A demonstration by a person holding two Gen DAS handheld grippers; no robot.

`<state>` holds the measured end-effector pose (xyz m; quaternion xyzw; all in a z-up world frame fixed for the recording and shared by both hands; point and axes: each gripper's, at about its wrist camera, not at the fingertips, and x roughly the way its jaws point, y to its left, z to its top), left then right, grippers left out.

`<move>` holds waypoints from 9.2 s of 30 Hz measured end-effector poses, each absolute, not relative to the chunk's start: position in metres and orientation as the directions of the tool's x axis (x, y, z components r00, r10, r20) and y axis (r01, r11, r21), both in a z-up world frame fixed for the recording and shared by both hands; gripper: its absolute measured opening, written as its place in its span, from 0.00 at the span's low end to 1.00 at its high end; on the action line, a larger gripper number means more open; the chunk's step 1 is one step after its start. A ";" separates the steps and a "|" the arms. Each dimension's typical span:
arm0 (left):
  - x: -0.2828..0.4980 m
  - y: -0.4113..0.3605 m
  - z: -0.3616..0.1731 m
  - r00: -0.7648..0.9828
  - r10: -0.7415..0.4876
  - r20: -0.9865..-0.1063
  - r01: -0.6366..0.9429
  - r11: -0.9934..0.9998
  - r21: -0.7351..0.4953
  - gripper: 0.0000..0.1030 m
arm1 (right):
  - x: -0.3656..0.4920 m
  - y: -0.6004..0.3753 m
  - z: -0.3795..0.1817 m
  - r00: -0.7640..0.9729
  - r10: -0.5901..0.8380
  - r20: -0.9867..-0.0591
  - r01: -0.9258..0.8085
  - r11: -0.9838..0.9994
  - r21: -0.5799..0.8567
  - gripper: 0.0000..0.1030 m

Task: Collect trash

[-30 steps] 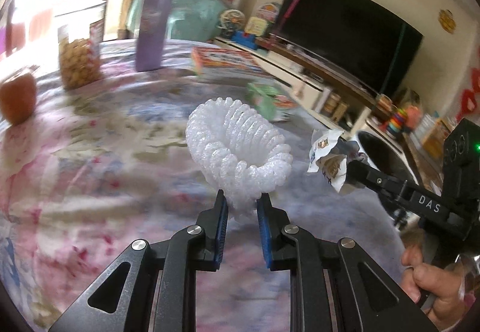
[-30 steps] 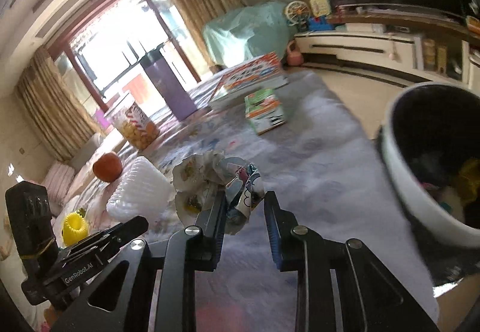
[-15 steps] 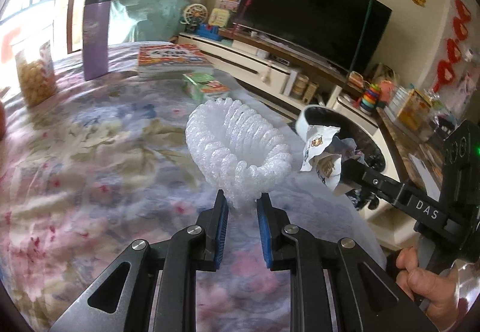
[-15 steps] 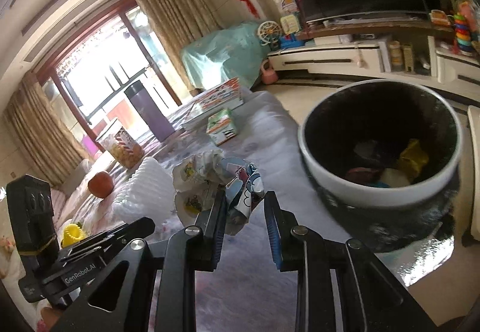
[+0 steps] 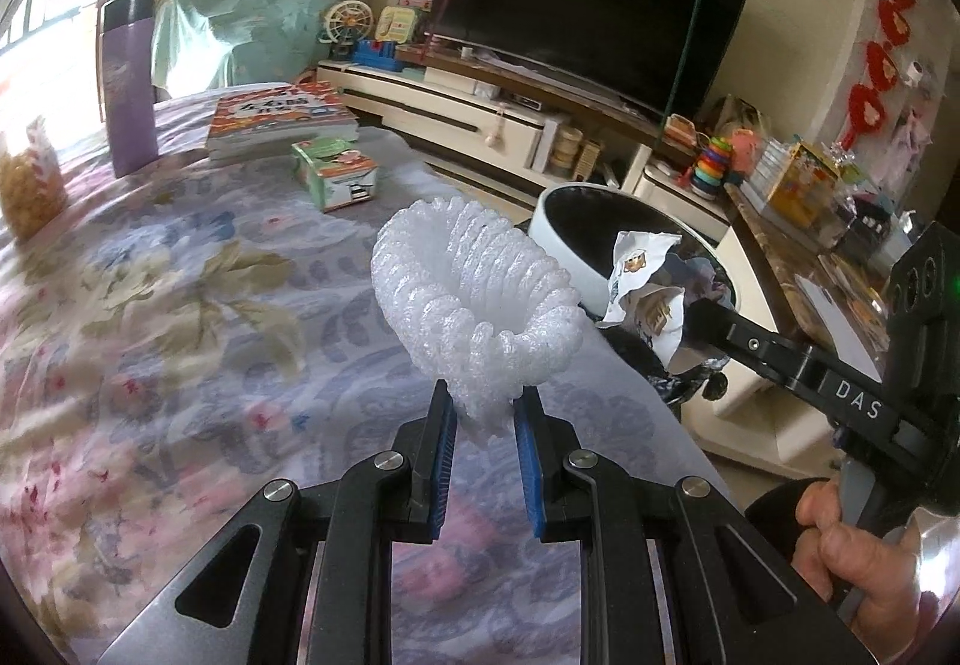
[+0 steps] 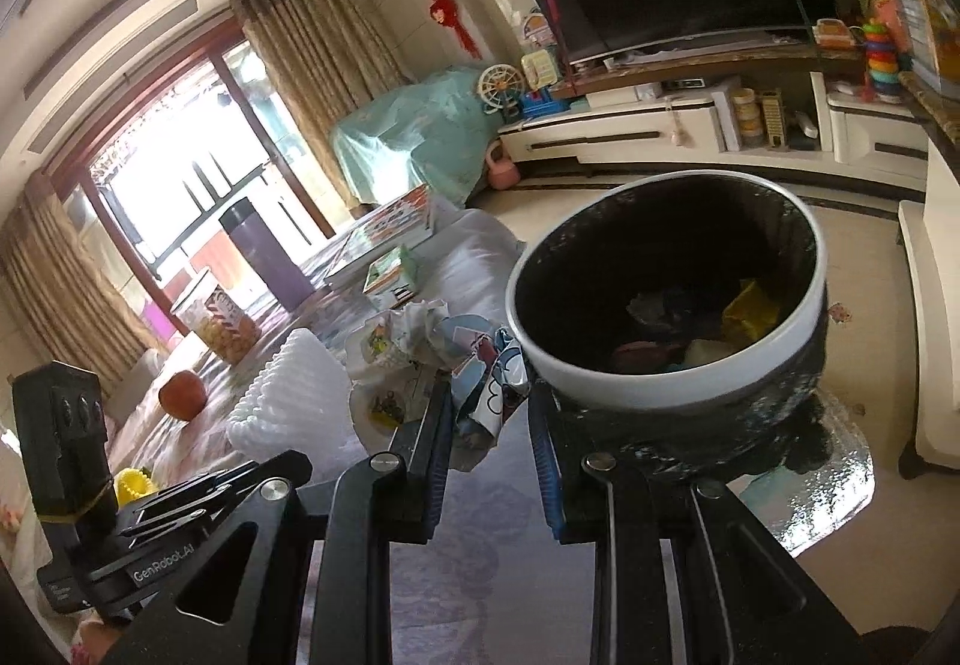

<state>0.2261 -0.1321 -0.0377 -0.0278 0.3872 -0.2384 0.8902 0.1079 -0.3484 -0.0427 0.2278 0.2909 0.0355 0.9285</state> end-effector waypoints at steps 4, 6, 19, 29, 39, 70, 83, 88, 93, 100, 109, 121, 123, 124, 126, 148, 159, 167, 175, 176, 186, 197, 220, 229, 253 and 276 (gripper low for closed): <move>0.228 -0.143 -0.036 0.580 -0.453 -0.677 0.418 0.879 -0.230 0.17 | 0.105 -0.357 -0.042 0.832 0.187 -0.522 0.079 0.891 0.446 0.25; 0.229 -0.148 -0.035 0.577 -0.457 -0.677 0.426 0.876 -0.228 0.17 | 0.104 -0.360 -0.042 0.834 0.180 -0.521 0.087 0.890 0.447 0.25; 0.243 -0.176 -0.036 0.560 -0.477 -0.678 0.465 0.858 -0.219 0.17 | 0.101 -0.384 -0.039 0.843 0.127 -0.523 0.141 0.886 0.442 0.25; 0.255 -0.199 -0.036 0.546 -0.484 -0.683 0.492 0.846 -0.206 0.17 | 0.105 -0.400 -0.035 0.842 0.088 -0.532 0.173 0.890 0.421 0.25; 0.266 -0.214 -0.033 0.546 -0.486 -0.683 0.509 0.839 -0.190 0.17 | 0.113 -0.409 -0.033 0.838 0.068 -0.541 0.188 0.896 0.402 0.25; 0.290 -0.254 -0.025 0.539 -0.485 -0.689 0.547 0.823 -0.152 0.18 | 0.130 -0.428 -0.032 0.822 0.037 -0.568 0.211 0.907 0.364 0.25; 0.297 -0.265 -0.026 0.535 -0.479 -0.696 0.556 0.820 -0.137 0.18 | 0.138 -0.438 -0.031 0.811 0.035 -0.585 0.219 0.907 0.359 0.25; 0.299 -0.271 -0.025 0.532 -0.478 -0.699 0.562 0.817 -0.130 0.18 | 0.141 -0.439 -0.030 0.805 0.034 -0.592 0.221 0.909 0.352 0.25; 0.303 -0.275 -0.025 0.529 -0.478 -0.701 0.566 0.815 -0.128 0.18 | 0.144 -0.439 -0.029 0.799 0.034 -0.600 0.223 0.911 0.348 0.25; 0.307 -0.283 -0.025 0.524 -0.474 -0.708 0.570 0.813 -0.122 0.18 | 0.149 -0.440 -0.029 0.792 0.034 -0.609 0.225 0.912 0.342 0.25; 0.314 -0.289 -0.026 0.516 -0.467 -0.718 0.565 0.815 -0.124 0.18 | 0.155 -0.442 -0.033 0.782 0.041 -0.622 0.223 0.913 0.341 0.25; 0.319 -0.298 -0.027 0.510 -0.459 -0.727 0.566 0.816 -0.118 0.18 | 0.158 -0.441 -0.032 0.777 0.037 -0.629 0.227 0.915 0.334 0.25; 0.321 -0.299 -0.027 0.508 -0.458 -0.729 0.567 0.815 -0.117 0.18 | 0.158 -0.441 -0.032 0.776 0.038 -0.629 0.227 0.915 0.335 0.25; 0.321 -0.301 -0.028 0.508 -0.457 -0.730 0.568 0.815 -0.115 0.18 | 0.158 -0.441 -0.031 0.776 0.038 -0.629 0.226 0.915 0.334 0.25; 0.321 -0.302 -0.028 0.508 -0.456 -0.731 0.569 0.815 -0.113 0.18 | 0.159 -0.442 -0.031 0.776 0.037 -0.630 0.226 0.916 0.333 0.25; 0.330 -0.311 -0.030 0.494 -0.449 -0.744 0.572 0.813 -0.111 0.18 | 0.165 -0.445 -0.034 0.771 0.047 -0.635 0.224 0.913 0.340 0.26; 0.332 -0.313 -0.029 0.495 -0.446 -0.746 0.574 0.812 -0.104 0.18 | 0.166 -0.446 -0.036 0.769 0.048 -0.638 0.223 0.915 0.337 0.26; 0.334 -0.312 -0.029 0.488 -0.445 -0.750 0.573 0.812 -0.109 0.23 | 0.166 -0.447 -0.036 0.771 0.043 -0.635 0.228 0.913 0.338 0.29; 0.329 -0.300 -0.023 0.517 -0.434 -0.738 0.546 0.831 -0.106 0.50 | 0.159 -0.454 -0.028 0.785 0.039 -0.618 0.243 0.899 0.365 0.57; 0.328 -0.298 -0.024 0.517 -0.434 -0.738 0.542 0.833 -0.109 0.50 | 0.158 -0.454 -0.028 0.787 0.037 -0.616 0.244 0.898 0.366 0.59; 0.293 -0.255 -0.022 0.542 -0.441 -0.716 0.482 0.861 -0.165 0.56 | 0.138 -0.439 -0.021 0.800 0.033 -0.599 0.246 0.893 0.377 0.72; 0.201 -0.177 -0.021 0.643 -0.448 -0.622 0.404 0.888 -0.222 0.75 | 0.076 -0.384 -0.008 0.873 0.018 -0.487 0.202 0.897 0.394 0.92; 0.044 -0.109 0.001 0.877 -0.265 -0.400 0.262 0.963 -0.063 0.99 | 0.014 -0.297 0.017 0.930 -0.180 -0.321 0.233 0.963 0.134 1.00; 0.034 -0.114 -0.008 0.889 -0.223 -0.399 0.225 0.974 -0.042 0.99 | 0.002 -0.291 0.005 0.927 -0.197 -0.321 0.248 0.960 0.128 1.00; 0.029 -0.112 -0.007 0.909 -0.188 -0.371 0.201 0.980 -0.005 0.99 | -0.005 -0.287 0.000 0.930 -0.195 -0.312 0.242 0.963 0.121 1.00; 0.030 -0.113 -0.010 0.911 -0.191 -0.366 0.208 0.978 0.008 0.99 | -0.008 -0.283 0.005 0.939 -0.176 -0.295 0.221 0.967 0.129 1.00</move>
